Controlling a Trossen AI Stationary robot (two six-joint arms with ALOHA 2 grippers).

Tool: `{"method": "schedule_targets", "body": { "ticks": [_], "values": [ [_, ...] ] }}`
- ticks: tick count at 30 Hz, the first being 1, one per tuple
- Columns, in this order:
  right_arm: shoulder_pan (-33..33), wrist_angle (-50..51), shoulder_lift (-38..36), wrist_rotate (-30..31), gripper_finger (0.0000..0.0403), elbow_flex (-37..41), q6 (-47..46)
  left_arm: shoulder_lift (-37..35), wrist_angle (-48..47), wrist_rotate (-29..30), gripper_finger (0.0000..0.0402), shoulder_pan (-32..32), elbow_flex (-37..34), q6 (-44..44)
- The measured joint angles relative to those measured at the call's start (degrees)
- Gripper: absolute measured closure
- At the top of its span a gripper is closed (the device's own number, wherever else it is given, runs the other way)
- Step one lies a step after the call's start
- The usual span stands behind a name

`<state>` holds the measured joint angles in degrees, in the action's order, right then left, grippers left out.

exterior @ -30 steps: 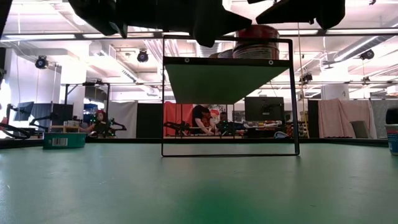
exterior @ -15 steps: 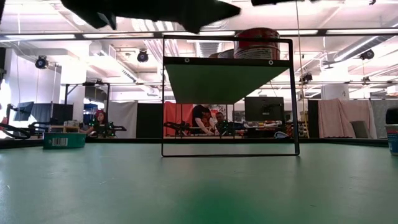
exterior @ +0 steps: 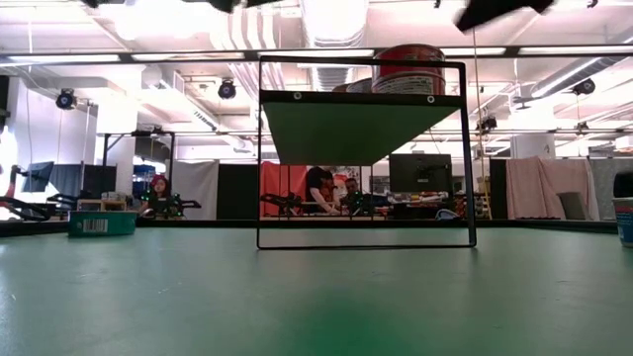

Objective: Stack canned seafood by type on shelf
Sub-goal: Stack the light blue tuna can on top of the light blue can on the shelf

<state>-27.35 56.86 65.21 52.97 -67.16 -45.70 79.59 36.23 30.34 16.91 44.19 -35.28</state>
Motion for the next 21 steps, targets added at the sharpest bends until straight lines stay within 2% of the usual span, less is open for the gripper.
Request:
{"method": "schedule_targets", "body": {
  "ticks": [2, 4, 7, 14, 21],
  "values": [
    [0.00, 6.37, 0.00, -1.52, 0.0364, 0.33, -7.63, -2.33, -1.40, 0.68, 0.0401, 0.77, -0.89, 0.00],
    [0.00, 9.67, 0.00, -2.89, 0.0383, 1.60, -12.01, -4.77, -2.00, 0.63, 0.0401, 1.38, -1.82, 0.01],
    [0.00, 8.91, -0.03, -5.16, 0.0392, 3.75, -14.86, -7.93, -2.31, 1.15, 0.0401, 1.88, -2.83, 0.20],
    [0.83, 4.80, -0.11, -5.44, 0.0394, 8.02, -15.77, -13.39, -4.06, 5.21, 0.0401, 2.87, -4.05, 0.25],
    [4.15, -6.16, -0.15, -5.85, 0.0394, 12.02, -7.02, -15.37, -7.62, 6.52, 0.0401, 2.94, -4.05, 0.40]
  ]
}}
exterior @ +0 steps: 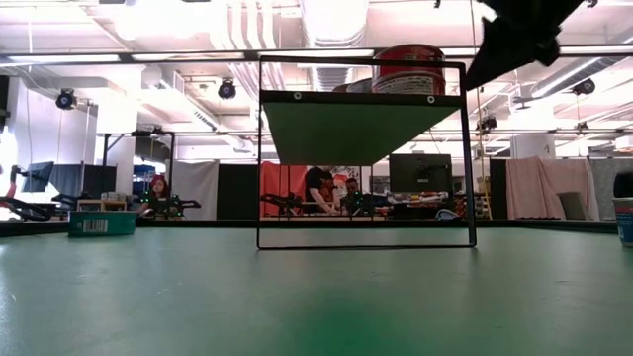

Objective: Stack canned seafood by type on shelf
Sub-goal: Stack the light blue tuna can on top of the light blue can on the shelf

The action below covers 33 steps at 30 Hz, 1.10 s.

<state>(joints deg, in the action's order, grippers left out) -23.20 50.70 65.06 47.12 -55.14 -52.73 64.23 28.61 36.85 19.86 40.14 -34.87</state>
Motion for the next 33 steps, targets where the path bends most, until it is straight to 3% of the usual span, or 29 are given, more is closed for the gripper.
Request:
{"method": "schedule_targets", "body": {
  "ticks": [6, 21, 33],
  "values": [
    [3.25, -9.95, 0.02, -4.23, 0.0394, 1.95, 8.33, 0.24, -0.23, 3.27, 0.0401, 0.10, -0.11, 0.44],
    [4.13, -14.63, 2.67, -8.60, 0.0394, 1.97, 9.83, 0.35, -0.80, 3.18, 0.0401, 1.11, -0.11, 0.00],
    [4.13, -15.72, 2.79, -8.59, 0.0394, 1.97, 11.77, 0.39, -1.96, 3.20, 0.0401, 1.11, -0.11, 0.60]
  ]
}}
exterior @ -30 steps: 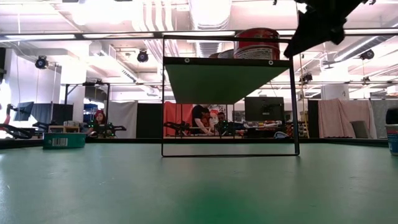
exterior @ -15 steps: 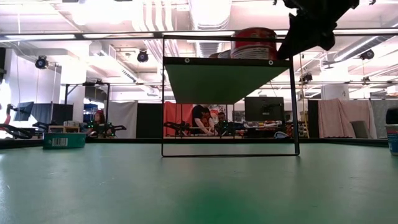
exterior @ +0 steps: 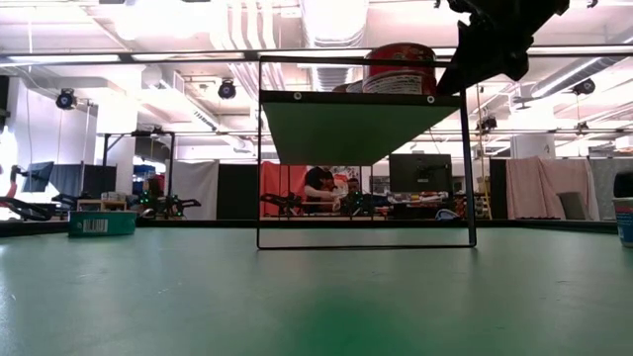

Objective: Stack canned seafood by type on shelf
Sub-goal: Stack the light blue tuna can on top of the light blue can on the shelf

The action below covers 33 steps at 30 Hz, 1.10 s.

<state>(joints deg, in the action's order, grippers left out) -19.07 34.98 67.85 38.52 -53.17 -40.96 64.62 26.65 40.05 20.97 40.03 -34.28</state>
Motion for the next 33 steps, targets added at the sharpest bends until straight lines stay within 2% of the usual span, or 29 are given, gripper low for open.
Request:
{"method": "schedule_targets", "body": {
  "ticks": [3, 10, 18, 23, 28, 33],
  "values": [
    [0.00, 0.40, -0.04, 0.00, 0.0394, -0.06, 0.45, 0.00, -1.28, 0.02, 0.0401, 0.00, 0.00, 1.36],
    [-0.84, 11.46, -2.64, 0.46, 0.0394, -2.82, -2.33, 1.63, -9.22, -0.48, 0.0402, 4.40, 0.00, 10.01],
    [-5.00, 15.21, -2.64, -0.09, 0.0394, 1.30, -11.15, 10.25, -16.92, -0.06, 0.0402, 8.57, -0.07, 24.09],
    [-9.12, 11.69, -2.49, -0.17, 0.0394, 5.48, -16.14, 15.72, -15.20, -0.07, 0.0402, 9.62, -0.11, 29.70],
    [-11.16, 2.64, -2.49, -0.06, 0.0394, 9.50, -16.15, 18.04, -13.51, -1.07, 0.0402, 10.16, -0.11, 30.38],
    [-11.45, -1.81, -2.49, 0.31, 0.0394, 12.07, -16.06, 21.62, -12.47, -1.60, 0.0402, 10.16, -0.11, 32.90]
  ]
}}
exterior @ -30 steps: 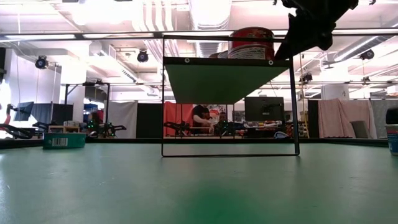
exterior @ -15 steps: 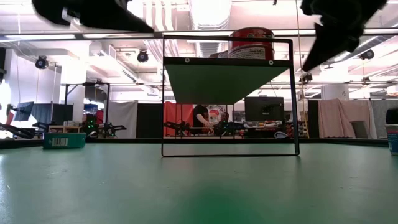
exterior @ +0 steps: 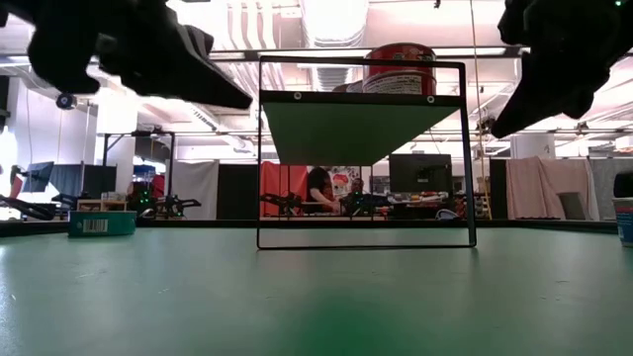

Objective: Stack canned seafood by type on shelf
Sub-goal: Stack the light blue tuna can on top of the light blue can on the shelf

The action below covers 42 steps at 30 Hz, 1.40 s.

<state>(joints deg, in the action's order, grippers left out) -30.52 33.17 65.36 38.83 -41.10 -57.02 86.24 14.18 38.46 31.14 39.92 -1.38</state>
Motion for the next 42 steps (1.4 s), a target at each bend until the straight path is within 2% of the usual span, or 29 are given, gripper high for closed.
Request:
{"method": "schedule_targets", "body": {
  "ticks": [2, 8, 13, 30, 42],
  "values": [
    [0.02, -1.18, 0.00, 0.19, 0.0394, 0.87, 0.03, 1.88, 2.13, 0.58, 0.0402, 0.00, 0.00, 0.59],
    [0.02, -3.22, 0.01, 1.79, 0.0394, 2.27, 0.23, 7.05, 6.24, 11.25, 0.0401, 0.02, 0.04, 2.17],
    [0.02, -5.44, 0.02, 1.87, 0.0394, 2.92, 1.19, 9.19, 7.91, 12.22, 0.0402, 0.00, 0.04, 3.38],
    [0.04, -5.64, 0.02, 2.30, 0.0394, 2.99, 2.59, 9.31, 5.28, 20.33, 0.0401, 0.20, 0.07, 5.66],
    [0.17, -5.62, 0.02, 3.21, 0.0394, 2.99, 2.94, 9.31, 4.22, 21.55, 0.0401, 0.17, 0.07, 6.92]
  ]
}}
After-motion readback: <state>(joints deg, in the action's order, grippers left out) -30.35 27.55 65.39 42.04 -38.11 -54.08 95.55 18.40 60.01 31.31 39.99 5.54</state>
